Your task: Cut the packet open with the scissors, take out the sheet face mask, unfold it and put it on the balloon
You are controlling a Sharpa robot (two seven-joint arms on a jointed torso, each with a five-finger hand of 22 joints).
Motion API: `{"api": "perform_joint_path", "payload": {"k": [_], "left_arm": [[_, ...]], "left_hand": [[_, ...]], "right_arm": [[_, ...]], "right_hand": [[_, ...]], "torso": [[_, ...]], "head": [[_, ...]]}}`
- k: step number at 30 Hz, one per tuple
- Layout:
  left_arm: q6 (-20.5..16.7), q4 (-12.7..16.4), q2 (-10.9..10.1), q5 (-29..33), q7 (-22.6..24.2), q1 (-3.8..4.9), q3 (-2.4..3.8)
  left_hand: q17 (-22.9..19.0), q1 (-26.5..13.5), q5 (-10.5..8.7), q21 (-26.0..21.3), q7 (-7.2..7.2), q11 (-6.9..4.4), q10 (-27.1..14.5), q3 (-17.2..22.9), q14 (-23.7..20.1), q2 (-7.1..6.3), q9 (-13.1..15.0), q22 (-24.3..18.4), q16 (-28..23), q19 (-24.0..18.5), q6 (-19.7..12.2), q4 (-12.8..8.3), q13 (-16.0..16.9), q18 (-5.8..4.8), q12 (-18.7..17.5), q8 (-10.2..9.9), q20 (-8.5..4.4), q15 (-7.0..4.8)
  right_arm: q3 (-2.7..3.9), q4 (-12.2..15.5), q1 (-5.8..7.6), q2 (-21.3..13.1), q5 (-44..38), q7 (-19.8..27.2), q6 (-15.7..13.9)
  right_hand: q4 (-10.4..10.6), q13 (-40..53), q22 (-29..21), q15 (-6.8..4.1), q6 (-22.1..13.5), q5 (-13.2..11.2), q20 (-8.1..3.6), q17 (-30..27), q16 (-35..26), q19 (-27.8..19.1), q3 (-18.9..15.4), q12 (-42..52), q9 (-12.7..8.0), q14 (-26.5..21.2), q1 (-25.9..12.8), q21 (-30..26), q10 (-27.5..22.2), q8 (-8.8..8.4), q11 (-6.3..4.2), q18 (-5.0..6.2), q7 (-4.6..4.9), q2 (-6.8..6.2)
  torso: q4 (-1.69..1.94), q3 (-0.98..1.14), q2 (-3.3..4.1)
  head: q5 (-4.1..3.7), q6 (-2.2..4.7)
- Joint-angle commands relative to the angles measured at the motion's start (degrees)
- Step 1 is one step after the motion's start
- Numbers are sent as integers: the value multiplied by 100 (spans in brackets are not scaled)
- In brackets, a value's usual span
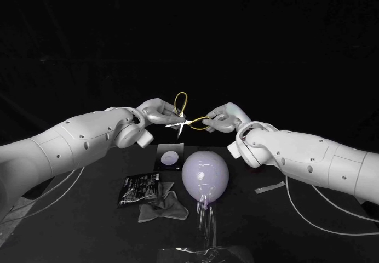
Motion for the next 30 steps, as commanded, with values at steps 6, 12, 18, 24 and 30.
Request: {"api": "perform_joint_path", "payload": {"k": [6,12,18,24,30], "left_arm": [[-59,-44,-10,418,282,10,6],[-53,-72,1,575,287,11,5],[-61,-125,31,694,245,11,5],[-107,-196,85,733,130,12,4],[-175,-273,154,723,28,14,2]], "left_hand": [[-49,-270,-11,-118,255,8,-115,-493,-78,-30,-38,-53,-8,-62,-45,231,19,-132,71,-49,11,14],[-66,-303,-10,-149,250,4,-124,-601,-72,150,-54,-64,9,-60,-31,388,19,-140,88,-48,11,10],[-84,-304,-9,-169,250,2,-132,-613,-65,403,-76,-67,25,-46,-19,572,17,-140,98,-52,10,5],[-103,-284,-8,-184,263,4,-104,-563,-33,749,-113,-65,57,-8,45,732,18,-125,124,-49,8,-3],[-110,-232,-8,-179,224,-35,-28,-466,29,988,-137,-59,98,40,138,715,24,-99,167,-28,4,-32]], "right_arm": [[5,-62,3,27,-289,-345,-78],[5,-56,2,35,-397,-388,-20],[4,-24,2,30,-494,-402,16],[4,16,2,22,-610,-396,53],[4,48,2,22,-719,-396,76]], "right_hand": [[-427,13,200,7,-17,14,-3,39,-68,-84,384,-53,106,67,-104,146,181,37,-126,34,-19,21],[-450,16,251,7,-19,13,-6,51,-81,-111,397,-59,118,74,-127,178,185,44,-127,33,-20,23],[-459,16,272,6,-20,12,-7,56,-86,-121,400,-61,123,77,-137,191,187,46,-128,32,-21,22],[-464,17,283,6,-21,11,-7,59,-89,-128,402,-63,126,78,-143,198,188,47,-128,32,-21,22],[-472,17,297,6,-22,11,-8,63,-93,-136,404,-65,130,79,-148,206,188,49,-129,32,-22,21]], "torso": [[1,4,-2],[-2,4,-2],[-7,6,0],[-2,6,-3],[-1,2,-2]], "head": [[5,-7],[1,3],[13,5],[13,-2],[18,-8]]}}
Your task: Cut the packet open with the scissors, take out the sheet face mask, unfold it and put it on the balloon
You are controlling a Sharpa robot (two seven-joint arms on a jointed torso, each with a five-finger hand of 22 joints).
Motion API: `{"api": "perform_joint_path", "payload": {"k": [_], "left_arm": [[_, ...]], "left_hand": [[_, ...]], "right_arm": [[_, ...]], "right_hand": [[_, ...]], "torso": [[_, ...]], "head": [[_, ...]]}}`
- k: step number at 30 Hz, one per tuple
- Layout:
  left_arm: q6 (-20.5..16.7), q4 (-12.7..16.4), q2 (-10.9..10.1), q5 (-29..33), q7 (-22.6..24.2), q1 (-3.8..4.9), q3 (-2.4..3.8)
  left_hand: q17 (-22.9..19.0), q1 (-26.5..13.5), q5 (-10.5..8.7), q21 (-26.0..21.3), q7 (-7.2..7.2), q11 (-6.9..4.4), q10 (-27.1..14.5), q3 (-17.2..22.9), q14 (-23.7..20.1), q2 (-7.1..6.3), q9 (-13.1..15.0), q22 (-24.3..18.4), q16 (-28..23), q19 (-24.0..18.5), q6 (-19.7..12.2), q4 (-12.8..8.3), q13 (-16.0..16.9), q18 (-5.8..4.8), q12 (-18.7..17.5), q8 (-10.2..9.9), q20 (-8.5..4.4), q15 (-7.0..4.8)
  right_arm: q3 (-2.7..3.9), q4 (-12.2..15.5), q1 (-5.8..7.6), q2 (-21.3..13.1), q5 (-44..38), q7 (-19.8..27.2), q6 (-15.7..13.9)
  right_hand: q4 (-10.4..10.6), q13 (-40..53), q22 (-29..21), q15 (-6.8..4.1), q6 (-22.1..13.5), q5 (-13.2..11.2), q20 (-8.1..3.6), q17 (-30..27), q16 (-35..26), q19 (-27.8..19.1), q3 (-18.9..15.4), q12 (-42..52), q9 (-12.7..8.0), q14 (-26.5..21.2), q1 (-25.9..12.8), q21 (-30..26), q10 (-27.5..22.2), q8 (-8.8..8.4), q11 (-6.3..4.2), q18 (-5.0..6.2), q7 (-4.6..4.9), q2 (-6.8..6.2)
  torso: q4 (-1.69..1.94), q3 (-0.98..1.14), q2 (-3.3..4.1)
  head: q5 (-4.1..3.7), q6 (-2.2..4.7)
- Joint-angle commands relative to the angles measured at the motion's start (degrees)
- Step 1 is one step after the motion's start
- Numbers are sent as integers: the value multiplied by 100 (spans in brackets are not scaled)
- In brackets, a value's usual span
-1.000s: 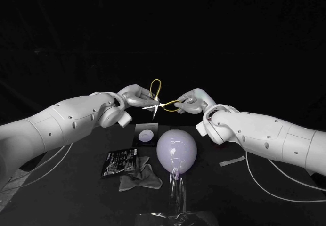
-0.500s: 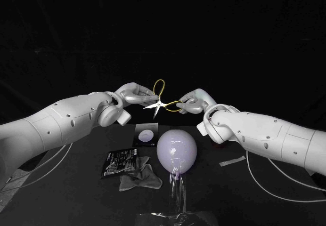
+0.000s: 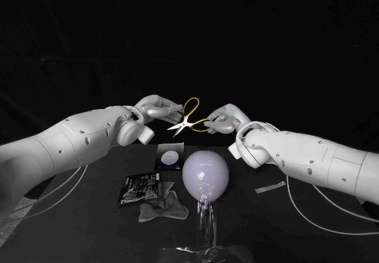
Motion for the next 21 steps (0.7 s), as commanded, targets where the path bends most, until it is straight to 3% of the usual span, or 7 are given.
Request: {"api": "perform_joint_path", "payload": {"k": [1,11,13,14,17,21], "left_arm": [[-106,-24,41,86,-84,12,5],[-155,-69,155,-203,-216,23,-5],[-175,-71,178,-252,-184,25,-7],[-185,-70,189,-279,-163,26,-8],[-194,-63,215,-363,-96,27,-9],[-235,-37,240,-485,-5,28,-10]], "left_hand": [[-5,81,-9,-22,197,-36,85,75,65,89,-13,0,50,67,75,-26,12,-8,48,7,-11,-18],[-7,448,-10,-5,96,-131,293,73,247,-194,-56,5,155,196,317,-115,6,64,88,70,-10,-104],[-6,479,-10,-4,81,-143,317,86,263,-187,-56,5,164,205,342,-122,7,69,92,80,-10,-112],[0,654,-7,6,-35,-235,499,200,313,-80,-23,9,191,237,519,-198,30,85,164,176,-13,-161],[1,772,-9,12,-99,-289,629,282,356,-54,-8,11,213,273,628,-239,22,105,175,234,-12,-203],[26,1067,-8,37,-225,-411,917,489,518,69,62,20,291,345,853,-450,23,143,225,390,-20,-293]], "right_arm": [[5,24,5,2,-228,8,92],[5,56,5,30,-373,-8,128],[5,52,6,43,-410,-30,152],[5,46,6,50,-427,-47,165],[6,19,6,72,-467,-92,197],[6,-8,7,95,-498,-129,217]], "right_hand": [[-250,1,5,8,7,36,1,8,-33,-43,216,-20,10,37,7,26,95,13,-77,75,-50,73],[-263,1,27,7,7,36,0,14,-38,-55,220,-23,16,39,0,39,96,16,-78,75,-51,72],[-263,1,27,7,7,36,0,14,-38,-55,220,-23,16,39,0,39,96,16,-78,75,-51,72],[-263,1,27,7,7,36,0,14,-38,-55,220,-23,16,39,0,39,96,16,-78,75,-51,72],[-263,1,27,7,7,36,0,14,-38,-55,220,-23,16,39,0,39,96,16,-78,75,-51,72],[-274,2,47,5,7,36,0,20,-41,-64,222,-25,22,43,-6,51,100,19,-79,75,-51,73]], "torso": [[3,-4,1],[5,-6,2],[5,-6,1],[4,-6,0],[6,-5,-3],[7,-3,-1]], "head": [[-1,-3],[-5,-8],[-5,-16],[-2,-15],[-10,-19],[-12,-20]]}}
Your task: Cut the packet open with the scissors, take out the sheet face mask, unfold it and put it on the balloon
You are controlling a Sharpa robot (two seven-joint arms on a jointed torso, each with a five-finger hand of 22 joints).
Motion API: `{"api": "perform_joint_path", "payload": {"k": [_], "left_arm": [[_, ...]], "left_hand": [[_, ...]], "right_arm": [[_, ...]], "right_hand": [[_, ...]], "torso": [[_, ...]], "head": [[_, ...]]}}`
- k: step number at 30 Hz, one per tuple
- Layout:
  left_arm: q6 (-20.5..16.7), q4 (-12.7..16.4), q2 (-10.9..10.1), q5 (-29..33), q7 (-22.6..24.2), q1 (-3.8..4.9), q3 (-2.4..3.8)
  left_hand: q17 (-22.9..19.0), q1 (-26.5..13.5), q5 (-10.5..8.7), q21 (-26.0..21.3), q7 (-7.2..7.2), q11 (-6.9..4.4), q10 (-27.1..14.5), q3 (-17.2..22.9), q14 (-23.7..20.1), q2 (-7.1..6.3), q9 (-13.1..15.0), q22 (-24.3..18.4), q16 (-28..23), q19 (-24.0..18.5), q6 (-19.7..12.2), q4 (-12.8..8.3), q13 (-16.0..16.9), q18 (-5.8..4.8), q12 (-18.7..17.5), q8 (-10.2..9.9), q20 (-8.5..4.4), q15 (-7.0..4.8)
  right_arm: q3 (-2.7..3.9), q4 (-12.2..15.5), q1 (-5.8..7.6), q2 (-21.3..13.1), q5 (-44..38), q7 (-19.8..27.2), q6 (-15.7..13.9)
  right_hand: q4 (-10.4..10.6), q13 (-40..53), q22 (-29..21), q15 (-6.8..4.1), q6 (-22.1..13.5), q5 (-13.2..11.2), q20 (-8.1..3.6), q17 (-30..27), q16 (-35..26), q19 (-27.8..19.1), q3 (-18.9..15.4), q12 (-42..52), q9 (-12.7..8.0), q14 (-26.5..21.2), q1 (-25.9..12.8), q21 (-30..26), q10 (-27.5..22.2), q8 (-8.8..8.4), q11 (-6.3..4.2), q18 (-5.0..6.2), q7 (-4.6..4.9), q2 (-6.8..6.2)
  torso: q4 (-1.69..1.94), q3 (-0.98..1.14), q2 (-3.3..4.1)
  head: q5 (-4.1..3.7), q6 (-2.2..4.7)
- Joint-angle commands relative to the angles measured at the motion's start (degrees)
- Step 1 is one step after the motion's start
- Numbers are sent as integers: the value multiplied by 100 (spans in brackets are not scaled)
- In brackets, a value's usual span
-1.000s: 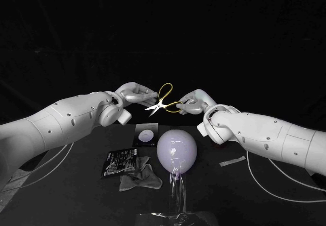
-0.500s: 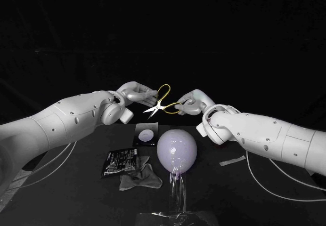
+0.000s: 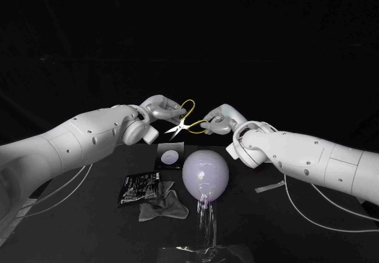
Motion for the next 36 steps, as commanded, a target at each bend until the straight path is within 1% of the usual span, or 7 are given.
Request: {"api": "perform_joint_path", "payload": {"k": [1,14,29,32,34,35,36], "left_arm": [[-103,34,30,-253,174,14,5],[-119,103,112,-842,249,15,1],[32,202,148,-1223,190,17,-5],[-8,191,145,-1161,121,20,-4],[-83,173,145,-933,-31,25,-4],[-120,166,145,-796,-104,28,-4],[-151,156,147,-625,-186,30,-5]], "left_hand": [[33,157,-8,50,-44,-64,173,120,138,62,49,17,65,82,117,-122,5,142,57,91,-11,-49],[68,134,-10,113,-89,-135,471,299,364,45,174,42,134,172,224,-260,-21,175,8,254,-24,-122],[72,107,-10,129,-85,-138,511,331,389,27,201,48,134,189,224,-286,-25,175,-20,278,-25,-129],[59,71,-9,123,-59,-110,461,377,334,17,208,44,91,171,163,-290,-38,166,-89,260,-20,-105],[36,-22,-12,107,-4,-53,355,348,228,-67,200,36,27,145,84,-252,-49,154,-174,222,-10,-54],[20,-206,51,87,96,42,182,255,151,-194,162,25,-17,116,-68,-130,-68,140,-276,130,1,-8],[20,-206,51,87,96,42,182,255,151,-194,162,25,-17,116,-68,-130,-68,140,-276,130,1,-8]], "right_arm": [[6,-21,6,21,-175,-63,120],[8,-150,102,138,-226,-121,152],[9,-445,203,310,-262,-192,260],[9,-468,207,315,-271,-199,267],[9,-489,209,318,-277,-205,273],[9,-497,209,319,-280,-208,274],[9,-508,210,320,-286,-212,273]], "right_hand": [[-245,5,15,5,-9,19,-3,8,-19,-35,224,-24,9,44,-8,23,77,40,-77,84,-36,71],[-255,7,31,3,-8,19,-3,13,-21,-41,226,-24,14,48,-12,34,82,43,-79,84,-37,72],[-261,8,46,2,-7,20,-4,17,-23,-46,227,-25,19,53,-19,44,86,46,-79,85,-38,74],[-261,8,46,2,-7,20,-4,17,-23,-46,227,-25,19,53,-19,44,86,46,-79,85,-38,74],[-261,8,46,2,-7,20,-4,17,-23,-46,227,-25,19,53,-19,44,86,46,-79,85,-38,74],[-261,8,46,2,-7,20,-4,17,-23,-46,227,-25,19,53,-19,44,86,46,-79,85,-38,74],[-261,8,46,2,-7,20,-4,17,-23,-46,227,-25,19,53,-19,44,86,46,-79,85,-38,74]], "torso": [[1,2,0],[-5,8,0],[-5,8,1],[0,6,2],[2,7,2],[0,8,1],[-1,7,-1]], "head": [[-6,-4],[-21,-19],[-49,1],[-52,15],[-56,10],[-55,11],[-52,11]]}}
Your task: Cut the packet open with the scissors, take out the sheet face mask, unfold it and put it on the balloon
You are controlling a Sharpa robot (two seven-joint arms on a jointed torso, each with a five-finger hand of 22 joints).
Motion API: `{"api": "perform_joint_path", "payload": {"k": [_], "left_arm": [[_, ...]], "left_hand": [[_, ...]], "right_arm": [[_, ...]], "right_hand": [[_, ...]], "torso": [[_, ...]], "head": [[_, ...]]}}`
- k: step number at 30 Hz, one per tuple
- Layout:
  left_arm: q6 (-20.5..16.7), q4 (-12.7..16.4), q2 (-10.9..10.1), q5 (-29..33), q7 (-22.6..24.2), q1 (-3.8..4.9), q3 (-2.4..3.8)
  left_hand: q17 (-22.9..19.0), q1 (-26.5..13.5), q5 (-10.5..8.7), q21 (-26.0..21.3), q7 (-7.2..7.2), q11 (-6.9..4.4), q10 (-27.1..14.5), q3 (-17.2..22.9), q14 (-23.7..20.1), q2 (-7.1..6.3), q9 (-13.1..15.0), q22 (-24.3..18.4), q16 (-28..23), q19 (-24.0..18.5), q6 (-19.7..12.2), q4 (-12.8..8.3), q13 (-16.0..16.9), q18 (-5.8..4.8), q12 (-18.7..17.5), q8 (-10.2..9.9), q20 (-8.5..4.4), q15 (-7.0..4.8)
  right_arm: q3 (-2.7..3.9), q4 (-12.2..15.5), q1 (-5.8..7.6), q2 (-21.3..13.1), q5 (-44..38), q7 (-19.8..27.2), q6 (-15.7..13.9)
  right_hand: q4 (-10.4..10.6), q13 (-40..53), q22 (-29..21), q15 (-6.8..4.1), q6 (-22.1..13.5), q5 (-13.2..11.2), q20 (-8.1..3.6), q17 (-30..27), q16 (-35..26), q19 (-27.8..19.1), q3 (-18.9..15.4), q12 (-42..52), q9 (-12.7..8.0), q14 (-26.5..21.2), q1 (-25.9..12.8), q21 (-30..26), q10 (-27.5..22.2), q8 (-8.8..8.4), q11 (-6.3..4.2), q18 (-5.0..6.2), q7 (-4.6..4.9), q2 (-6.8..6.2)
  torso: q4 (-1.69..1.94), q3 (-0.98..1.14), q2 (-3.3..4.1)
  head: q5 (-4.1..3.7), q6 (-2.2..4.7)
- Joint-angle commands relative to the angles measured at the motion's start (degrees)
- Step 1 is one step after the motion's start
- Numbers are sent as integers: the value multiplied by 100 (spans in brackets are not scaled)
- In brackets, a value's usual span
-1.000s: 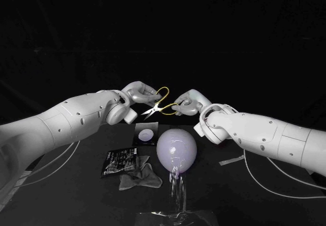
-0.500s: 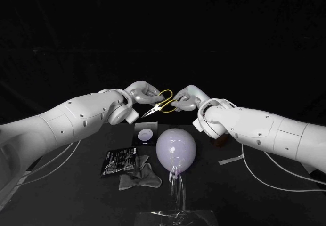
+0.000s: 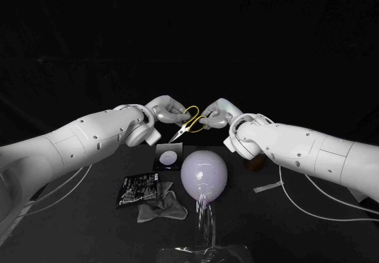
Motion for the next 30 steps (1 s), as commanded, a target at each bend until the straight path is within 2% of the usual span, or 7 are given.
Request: {"api": "perform_joint_path", "payload": {"k": [1,3,8,17,22,25,30], "left_arm": [[-19,5,33,524,-329,6,-5],[-80,-11,31,703,-429,9,-10],[-170,-50,30,888,-555,12,-15],[-317,-132,-10,1075,-688,13,-17],[-411,-188,-56,1173,-614,11,-14],[-481,-246,-85,1243,-530,10,-11],[-593,-331,-188,1418,-358,5,2]], "left_hand": [[-37,-252,-26,-46,123,123,-297,-77,-153,-86,-95,-30,-87,-73,-259,219,4,29,-113,-227,28,86],[-76,-537,-38,-125,247,243,-593,-225,-315,-236,-182,-63,-178,-176,-480,471,6,-21,-108,-390,37,176],[-135,-872,-25,-216,372,372,-1024,-576,-505,-471,-305,-72,-279,-271,-773,610,12,-89,-101,-600,36,278],[-220,-1169,-27,-316,514,502,-1362,-1134,-749,-523,-401,-65,-385,-370,-947,614,21,-173,-84,-729,34,393],[-277,-1225,-23,-373,542,530,-1470,-1765,-845,-430,-443,-61,-390,-419,-971,616,27,-220,-66,-752,33,425],[-337,-1127,-11,-402,554,548,-1542,-2735,-914,-205,-481,-53,-381,-434,-988,625,29,-242,-57,-765,31,444],[-364,-1051,-22,-407,558,548,-1536,-3068,-910,-103,-499,-49,-361,-429,-975,638,32,-241,-44,-760,30,443]], "right_arm": [[15,-29,25,21,-89,33,47],[15,-61,26,29,-101,21,37],[15,-125,26,46,-96,5,-33],[16,-357,24,101,178,52,-402],[16,-488,23,84,240,44,-405],[16,-527,23,34,242,37,-392],[18,-571,23,-141,235,40,-420]], "right_hand": [[-177,8,6,1,7,13,-1,6,-23,-34,166,-17,10,53,-4,22,78,23,-99,70,-53,45],[-180,8,15,1,6,13,-1,8,-25,-38,168,-18,13,54,-8,28,79,24,-99,70,-53,48],[-180,8,15,1,6,13,-1,8,-25,-38,168,-18,13,54,-8,28,79,24,-99,70,-53,48],[-188,12,42,-3,11,12,-2,18,-26,-46,168,-16,22,69,-22,45,94,31,-103,72,-57,53],[-188,12,42,-3,11,12,-2,18,-26,-46,168,-16,22,69,-22,45,94,31,-103,72,-57,53],[-191,12,47,-4,11,12,-3,20,-26,-48,169,-16,23,71,-24,49,97,31,-104,72,-58,54],[-191,12,47,-4,11,12,-3,20,-26,-48,169,-16,23,71,-24,49,97,31,-104,72,-58,54]], "torso": [[3,-1,-2],[5,0,-2],[7,-4,-2],[14,-3,5],[1,-6,3],[-2,-6,2],[-5,-1,1]], "head": [[0,-1],[-9,5],[-20,24],[-53,41],[-57,49],[-63,49],[-117,67]]}}
